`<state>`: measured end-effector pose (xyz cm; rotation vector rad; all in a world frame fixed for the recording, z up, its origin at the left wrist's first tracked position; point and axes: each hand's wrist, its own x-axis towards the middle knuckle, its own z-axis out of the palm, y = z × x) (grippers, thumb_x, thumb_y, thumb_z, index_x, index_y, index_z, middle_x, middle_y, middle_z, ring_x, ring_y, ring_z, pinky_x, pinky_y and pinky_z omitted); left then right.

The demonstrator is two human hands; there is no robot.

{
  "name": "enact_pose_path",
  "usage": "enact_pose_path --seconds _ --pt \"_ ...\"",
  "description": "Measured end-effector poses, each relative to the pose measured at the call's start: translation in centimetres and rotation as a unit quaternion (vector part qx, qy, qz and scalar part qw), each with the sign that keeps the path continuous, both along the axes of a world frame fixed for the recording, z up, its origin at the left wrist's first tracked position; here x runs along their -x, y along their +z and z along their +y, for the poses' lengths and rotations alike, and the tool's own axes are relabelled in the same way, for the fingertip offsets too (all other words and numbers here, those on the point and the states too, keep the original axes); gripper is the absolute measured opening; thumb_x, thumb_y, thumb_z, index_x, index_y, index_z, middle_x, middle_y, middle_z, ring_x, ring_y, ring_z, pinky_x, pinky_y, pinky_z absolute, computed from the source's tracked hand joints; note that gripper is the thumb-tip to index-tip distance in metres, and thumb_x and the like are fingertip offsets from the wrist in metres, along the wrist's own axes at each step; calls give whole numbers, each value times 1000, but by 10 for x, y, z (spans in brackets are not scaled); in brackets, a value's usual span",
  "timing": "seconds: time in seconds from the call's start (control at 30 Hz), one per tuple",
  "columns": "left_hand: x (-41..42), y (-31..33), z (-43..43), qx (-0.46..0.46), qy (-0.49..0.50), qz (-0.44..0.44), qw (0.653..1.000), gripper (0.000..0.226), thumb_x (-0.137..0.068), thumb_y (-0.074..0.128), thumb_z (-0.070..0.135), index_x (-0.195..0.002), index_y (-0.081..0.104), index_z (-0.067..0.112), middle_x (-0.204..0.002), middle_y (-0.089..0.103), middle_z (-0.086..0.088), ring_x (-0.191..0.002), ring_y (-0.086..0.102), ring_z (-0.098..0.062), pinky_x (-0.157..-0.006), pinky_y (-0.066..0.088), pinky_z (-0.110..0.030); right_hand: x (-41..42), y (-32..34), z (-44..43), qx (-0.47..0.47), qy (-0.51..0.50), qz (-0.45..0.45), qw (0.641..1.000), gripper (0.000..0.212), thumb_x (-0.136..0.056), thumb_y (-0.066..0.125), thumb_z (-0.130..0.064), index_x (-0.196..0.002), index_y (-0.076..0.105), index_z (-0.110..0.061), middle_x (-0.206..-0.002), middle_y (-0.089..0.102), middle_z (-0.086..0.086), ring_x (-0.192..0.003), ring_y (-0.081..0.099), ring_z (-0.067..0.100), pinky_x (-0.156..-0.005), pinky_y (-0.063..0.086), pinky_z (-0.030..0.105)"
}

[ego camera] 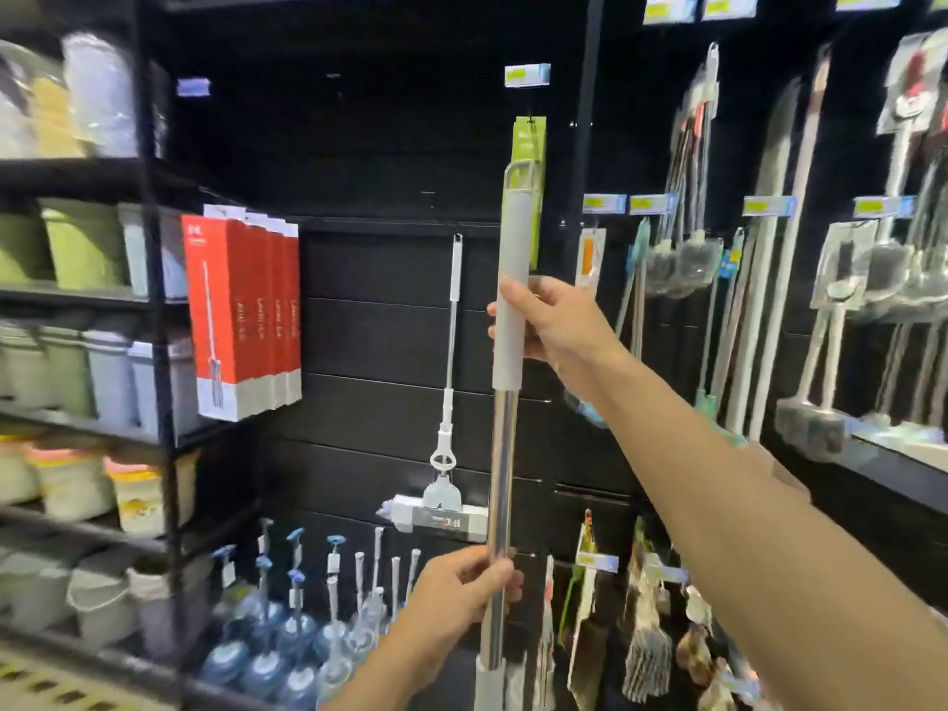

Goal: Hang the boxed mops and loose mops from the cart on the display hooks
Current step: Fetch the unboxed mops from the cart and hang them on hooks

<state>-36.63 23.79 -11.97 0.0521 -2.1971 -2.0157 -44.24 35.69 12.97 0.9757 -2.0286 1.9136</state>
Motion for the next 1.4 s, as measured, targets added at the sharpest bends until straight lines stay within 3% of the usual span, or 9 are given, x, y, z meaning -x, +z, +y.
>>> enact_pose_path --seconds 0.13,0.23,0.37,0.5,0.77,0.9,1.1,1.27,1.4 --pt "55 7 -29 25 38 1 999 15 -100 66 28 -97 80 24 -94 82 0 -96 78 -17 -104 54 -55 59 7 -32 17 31 -4 999 13 -99 68 -36 -107 66 -27 -103 77 0 -96 77 26 -83 65 39" --pt "102 13 -52 30 54 14 998 16 -100 67 27 -94 82 25 -93 82 -1 -95 79 -18 -102 56 -52 102 14 -54 22 45 3 999 26 -99 67 -37 -119 66 -21 -107 76 2 -98 76 27 -85 64 41" --pt "152 20 -76 42 78 22 996 20 -100 65 31 -97 82 21 -92 82 -3 -87 72 -20 -76 48 -33 154 20 -83 25 71 12 997 26 -99 67 -38 -119 64 -22 -107 76 2 -95 76 25 -81 64 38" --pt "198 19 -108 44 101 23 994 17 -99 68 32 -95 82 24 -93 81 1 -96 76 -20 -90 60 -41 203 20 -114 17 89 15 996 31 -99 66 -39 -123 63 -21 -109 76 3 -95 77 23 -79 64 35" --pt "290 15 -177 32 96 19 995 13 -94 71 30 -92 83 26 -97 81 1 -91 75 -11 -75 51 -17 302 9 -192 18 86 7 996 23 -97 67 -41 -115 65 -27 -110 76 1 -98 76 24 -76 64 32" --pt "338 19 -222 25 75 20 997 14 -96 71 28 -95 83 20 -99 81 1 -94 78 -13 -89 61 -28 345 10 -235 11 60 18 998 33 -97 67 -42 -123 65 -23 -109 75 -2 -96 77 19 -71 63 26" --pt "413 37 -288 15 24 32 999 13 -95 72 30 -90 84 30 -96 81 -7 -97 77 -32 -99 55 -54 409 29 -294 18 13 27 999 38 -96 67 -43 -127 65 -21 -111 74 -1 -96 77 19 -78 65 31" --pt "468 51 -328 -5 15 43 999 10 -94 74 24 -95 83 21 -97 81 -6 -95 78 -23 -74 61 -23 454 41 -328 22 -28 44 998 32 -98 65 -43 -124 64 -24 -112 74 -2 -97 76 19 -80 64 31" --pt "503 63 -349 1 -2 60 998 8 -94 74 24 -96 82 23 -97 81 -6 -93 79 -22 -73 60 -22 488 51 -342 31 -45 40 998 25 -100 64 -43 -117 65 -25 -110 74 1 -96 76 22 -84 65 37"
